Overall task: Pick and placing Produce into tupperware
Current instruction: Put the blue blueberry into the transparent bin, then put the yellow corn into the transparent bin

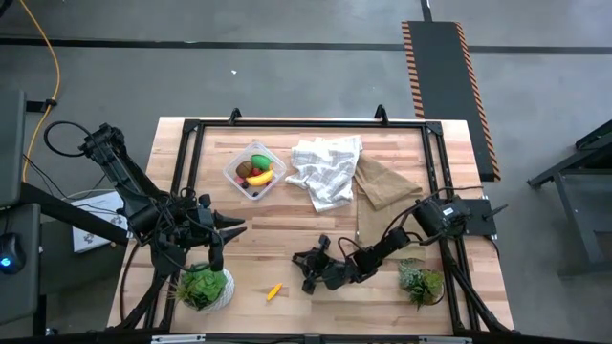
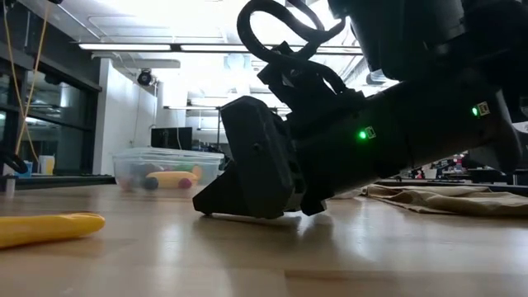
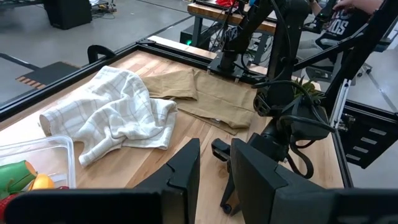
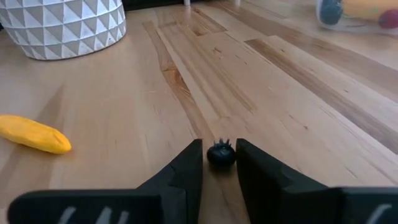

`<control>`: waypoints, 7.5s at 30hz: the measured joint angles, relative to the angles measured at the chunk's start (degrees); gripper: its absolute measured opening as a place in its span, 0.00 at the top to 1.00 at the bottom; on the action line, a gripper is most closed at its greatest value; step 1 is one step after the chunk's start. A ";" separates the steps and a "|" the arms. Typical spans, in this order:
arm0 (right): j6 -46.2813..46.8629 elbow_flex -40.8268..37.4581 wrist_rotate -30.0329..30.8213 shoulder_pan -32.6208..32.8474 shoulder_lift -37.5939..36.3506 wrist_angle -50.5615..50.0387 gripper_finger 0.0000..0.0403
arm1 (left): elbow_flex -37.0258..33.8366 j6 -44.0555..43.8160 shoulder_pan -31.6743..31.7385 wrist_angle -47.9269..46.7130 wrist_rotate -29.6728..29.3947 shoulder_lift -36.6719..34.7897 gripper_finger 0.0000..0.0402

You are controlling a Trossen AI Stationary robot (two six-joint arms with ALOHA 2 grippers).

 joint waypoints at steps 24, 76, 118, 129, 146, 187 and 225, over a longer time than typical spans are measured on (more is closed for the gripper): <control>0.40 0.00 0.37 -1.17 0.00 7.35 0.85 | 0.00 0.05 -0.01 -0.04 0.00 0.00 0.80; -0.46 14.34 -33.48 -33.26 -43.05 -46.05 0.85 | -0.02 -10.97 0.04 -1.75 2.76 -0.85 0.80; -7.59 47.28 -48.79 -40.89 -6.30 -73.11 0.85 | 0.00 -8.00 0.04 -3.17 1.73 -12.15 0.80; -8.49 47.21 -45.92 -41.62 -5.90 -72.47 0.85 | 0.00 -8.02 0.04 -3.48 1.73 -12.15 0.80; -8.68 47.21 -46.05 -41.87 -5.90 -71.93 0.76 | 0.00 -8.07 0.04 -3.45 1.75 -12.15 0.80; -26.41 50.71 -60.85 -31.69 -18.40 -121.50 0.74 | 23.77 3.04 17.81 -32.89 48.63 -3.39 0.80; -5.25 5.90 -45.03 -15.37 -51.62 -91.85 0.74 | 34.51 -9.94 31.38 -32.79 86.33 39.16 0.80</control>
